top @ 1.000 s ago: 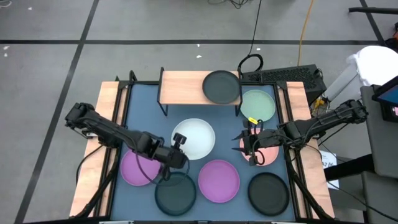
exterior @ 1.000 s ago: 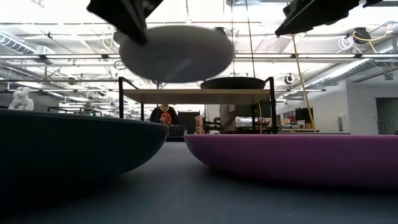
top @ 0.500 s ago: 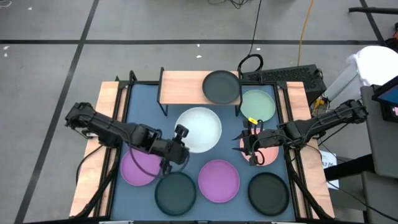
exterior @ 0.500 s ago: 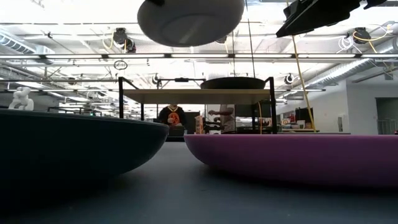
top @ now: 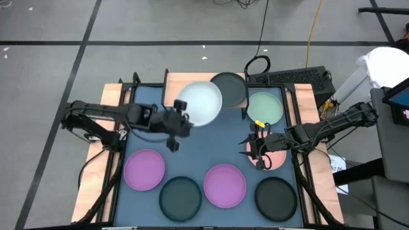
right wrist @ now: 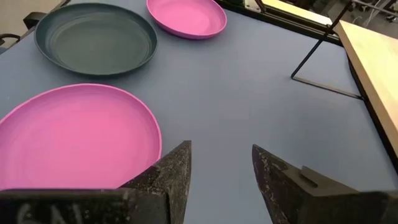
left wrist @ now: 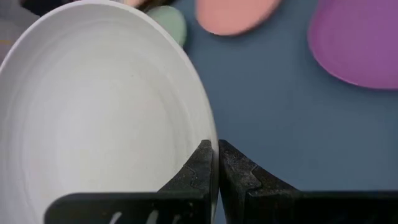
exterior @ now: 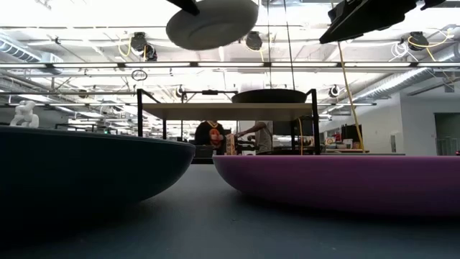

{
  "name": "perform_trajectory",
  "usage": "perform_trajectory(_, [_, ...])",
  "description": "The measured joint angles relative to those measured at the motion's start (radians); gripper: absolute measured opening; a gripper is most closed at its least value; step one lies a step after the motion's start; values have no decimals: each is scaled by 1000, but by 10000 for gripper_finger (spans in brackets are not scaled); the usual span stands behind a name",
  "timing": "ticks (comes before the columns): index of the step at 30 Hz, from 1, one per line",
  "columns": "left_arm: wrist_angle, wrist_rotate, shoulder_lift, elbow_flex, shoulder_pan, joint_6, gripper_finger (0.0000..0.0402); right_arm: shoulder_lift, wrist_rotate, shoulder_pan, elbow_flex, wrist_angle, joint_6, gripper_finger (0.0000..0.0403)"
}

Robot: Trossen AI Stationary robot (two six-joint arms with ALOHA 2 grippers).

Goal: Place and stack plates onto a shelf
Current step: Put the blue plate on the shelf

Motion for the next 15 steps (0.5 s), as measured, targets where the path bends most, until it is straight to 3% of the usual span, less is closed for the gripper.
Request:
perform_trajectory(9, [76, 173, -24, 0, 158, 0, 10, 0, 0, 0, 0, -10, 14, 153])
perform_trajectory(15, [78, 185, -14, 0, 207, -75, 10, 0, -1, 0, 0, -26, 39, 153])
